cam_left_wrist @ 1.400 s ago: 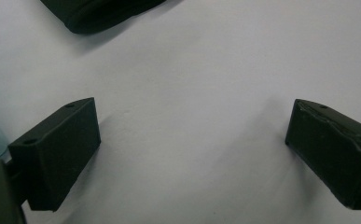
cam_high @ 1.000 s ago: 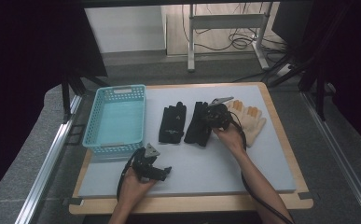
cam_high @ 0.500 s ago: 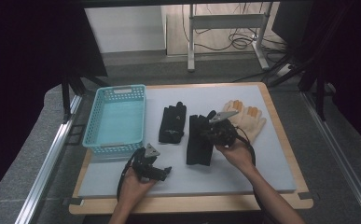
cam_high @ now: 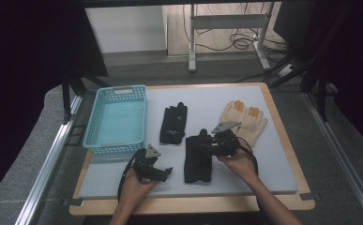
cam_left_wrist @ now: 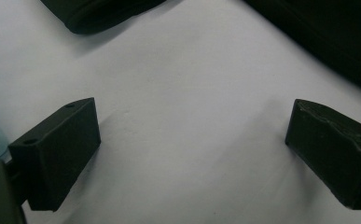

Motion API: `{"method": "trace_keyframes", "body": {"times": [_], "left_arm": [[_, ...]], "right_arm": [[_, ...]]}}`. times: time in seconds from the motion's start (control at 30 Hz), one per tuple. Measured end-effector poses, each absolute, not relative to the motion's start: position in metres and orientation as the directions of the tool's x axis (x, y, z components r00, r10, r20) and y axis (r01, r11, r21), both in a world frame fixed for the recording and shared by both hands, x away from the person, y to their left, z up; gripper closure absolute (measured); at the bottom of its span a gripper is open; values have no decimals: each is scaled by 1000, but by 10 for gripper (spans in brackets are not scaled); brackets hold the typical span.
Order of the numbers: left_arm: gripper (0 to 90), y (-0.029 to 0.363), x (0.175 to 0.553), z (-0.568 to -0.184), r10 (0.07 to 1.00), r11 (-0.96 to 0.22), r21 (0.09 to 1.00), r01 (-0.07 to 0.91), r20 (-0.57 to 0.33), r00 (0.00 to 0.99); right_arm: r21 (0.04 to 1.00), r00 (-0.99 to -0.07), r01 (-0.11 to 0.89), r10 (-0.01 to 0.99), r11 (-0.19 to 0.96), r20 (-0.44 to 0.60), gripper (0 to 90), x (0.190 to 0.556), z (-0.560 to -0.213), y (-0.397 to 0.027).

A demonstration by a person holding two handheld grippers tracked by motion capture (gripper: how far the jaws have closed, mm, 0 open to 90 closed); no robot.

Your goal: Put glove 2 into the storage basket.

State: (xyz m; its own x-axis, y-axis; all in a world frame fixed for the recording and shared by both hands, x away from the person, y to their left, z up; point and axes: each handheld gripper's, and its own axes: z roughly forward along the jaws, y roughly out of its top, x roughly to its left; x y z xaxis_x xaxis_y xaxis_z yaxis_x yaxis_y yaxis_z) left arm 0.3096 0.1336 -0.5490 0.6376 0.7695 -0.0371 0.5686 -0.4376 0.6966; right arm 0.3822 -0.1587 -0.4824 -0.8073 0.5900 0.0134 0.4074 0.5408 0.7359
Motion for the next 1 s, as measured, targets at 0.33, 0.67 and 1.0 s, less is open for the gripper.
{"method": "trace_keyframes", "body": {"times": [0.33, 0.67, 1.0], "left_arm": [[35, 134, 310, -549, 770, -437, 696, 569, -38, 637], [35, 134, 310, -549, 768, -442, 694, 568, -34, 639], [35, 134, 310, -549, 771, -434, 698, 569, -39, 636]], "right_arm": [[735, -790, 441, 612, 515, 44, 552, 403, -488, -159], [747, -797, 442, 599, 496, 74, 482, 427, -485, -127], [710, -802, 454, 594, 538, 63, 383, 455, -490, -82]]}}
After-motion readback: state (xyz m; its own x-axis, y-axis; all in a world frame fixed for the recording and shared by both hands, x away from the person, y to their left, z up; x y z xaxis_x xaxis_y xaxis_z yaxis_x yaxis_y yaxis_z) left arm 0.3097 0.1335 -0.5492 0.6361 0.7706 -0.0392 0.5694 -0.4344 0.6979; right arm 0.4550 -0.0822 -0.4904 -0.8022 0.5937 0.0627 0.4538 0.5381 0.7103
